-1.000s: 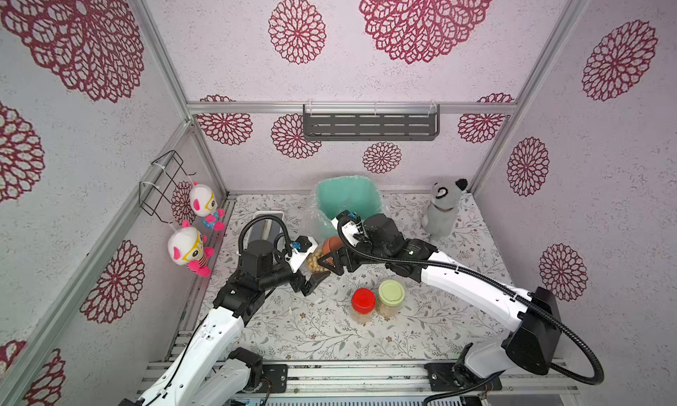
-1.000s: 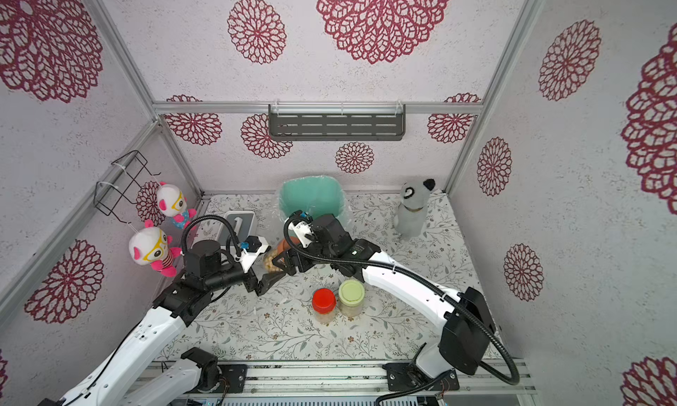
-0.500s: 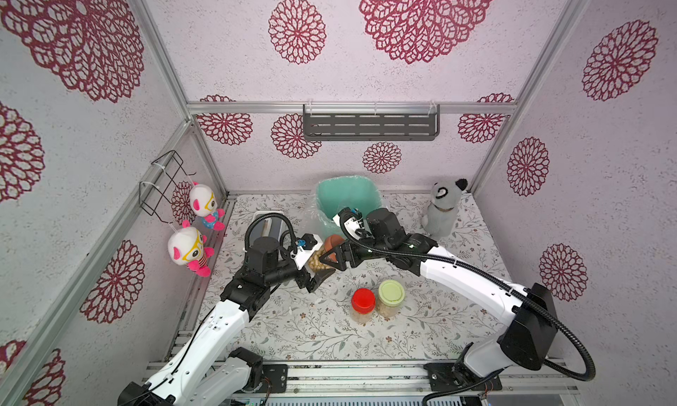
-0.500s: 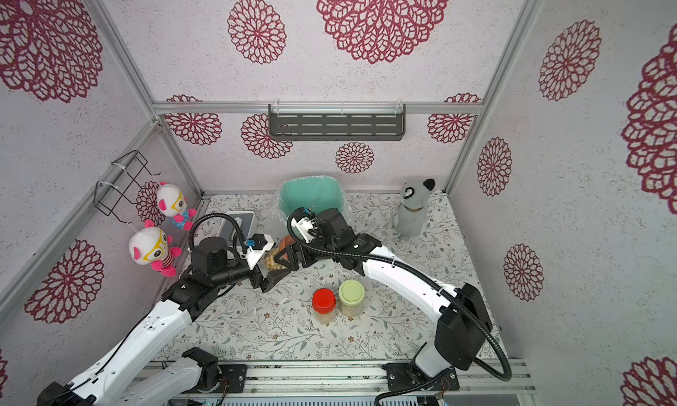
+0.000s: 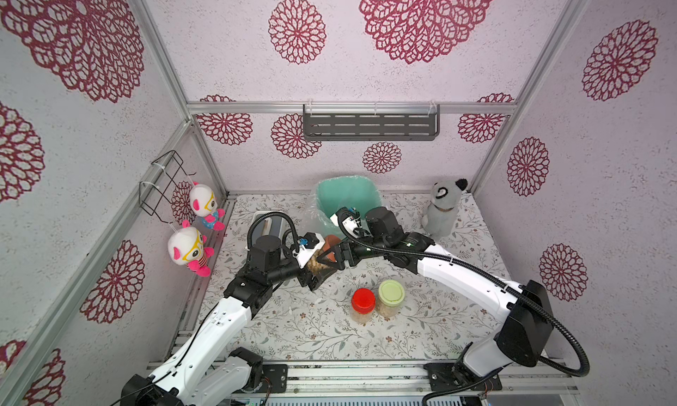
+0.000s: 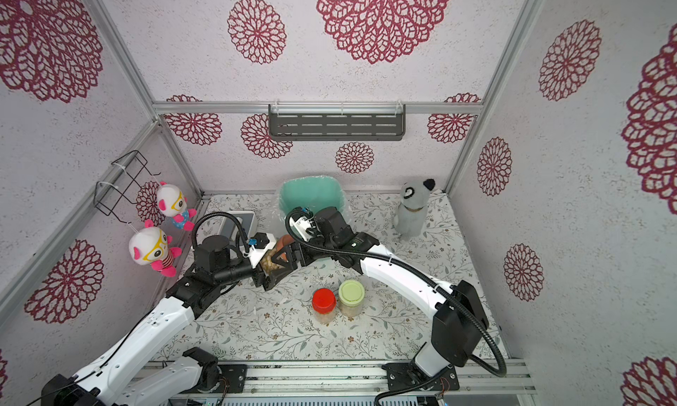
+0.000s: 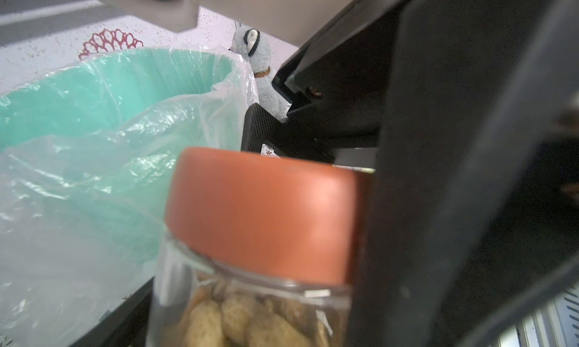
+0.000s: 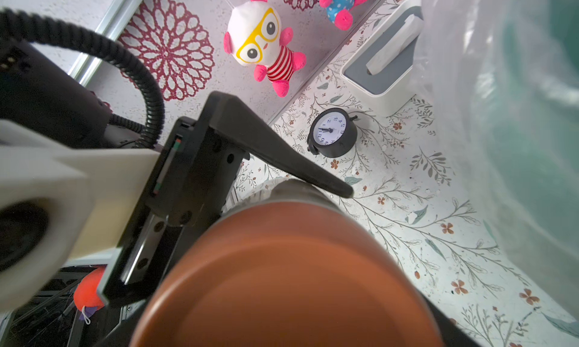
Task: Empty moldy peanuts from jars
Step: Pick up the jar from the center of the board.
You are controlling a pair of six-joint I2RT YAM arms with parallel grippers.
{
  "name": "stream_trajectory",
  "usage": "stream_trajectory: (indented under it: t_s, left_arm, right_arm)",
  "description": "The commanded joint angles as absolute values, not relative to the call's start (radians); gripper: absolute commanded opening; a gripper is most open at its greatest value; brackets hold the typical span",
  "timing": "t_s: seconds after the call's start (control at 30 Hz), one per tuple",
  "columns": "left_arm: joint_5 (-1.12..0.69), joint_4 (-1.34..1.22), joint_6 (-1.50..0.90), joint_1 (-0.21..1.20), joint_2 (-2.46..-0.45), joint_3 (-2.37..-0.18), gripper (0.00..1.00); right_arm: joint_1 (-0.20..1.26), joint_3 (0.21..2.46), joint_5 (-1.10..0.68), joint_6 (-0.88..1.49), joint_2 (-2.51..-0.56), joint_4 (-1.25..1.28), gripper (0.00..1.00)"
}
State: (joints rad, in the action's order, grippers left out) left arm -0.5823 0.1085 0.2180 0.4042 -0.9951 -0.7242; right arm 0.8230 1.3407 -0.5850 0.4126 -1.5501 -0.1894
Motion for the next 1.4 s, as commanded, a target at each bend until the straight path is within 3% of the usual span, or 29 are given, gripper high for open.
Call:
stream_trajectory:
  t_s: [0.0, 0.53, 0.8, 0.93, 1.03, 1.17, 1.2, 1.37]
  left_arm:
    - [-0.598, 0.076, 0.228, 0.412, -0.989, -0.71, 0.94]
    - [-0.578, 0.075, 0.21, 0.413, -0.99, -0.707, 0.75]
    - [-0.538, 0.072, 0.185, 0.412, -0.958, -0.695, 0.4]
    - [-0.54, 0.087, 0.183, 0.413, -0.948, -0.699, 0.21]
    - [-0.54, 0.09, 0.182, 0.412, -0.94, -0.698, 0.02]
    - [-0.534, 0.089, 0.186, 0.413, -0.929, -0.695, 0.0]
    - [-0.533, 0.089, 0.185, 0.412, -0.927, -0.695, 0.0]
    - [-0.532, 0.087, 0.186, 0.412, -0.914, -0.696, 0.0]
  right_arm:
    - [0.824, 1.353, -0.685, 0.454, -1.507, -0.02, 0.0]
    - [0.822, 1.333, -0.718, 0.459, -1.505, -0.001, 0.0]
    - [0.818, 1.31, -0.705, 0.44, -1.485, -0.007, 0.01]
    - [0.818, 1.313, -0.667, 0.426, -1.48, -0.036, 0.33]
    - [0.817, 1.315, -0.642, 0.417, -1.476, -0.053, 0.66]
    - [0.818, 1.315, -0.598, 0.418, -1.471, -0.062, 0.94]
    - [0.818, 1.318, -0.583, 0.415, -1.471, -0.073, 0.99]
    - [0.811, 1.321, -0.546, 0.408, -1.472, -0.103, 0.99]
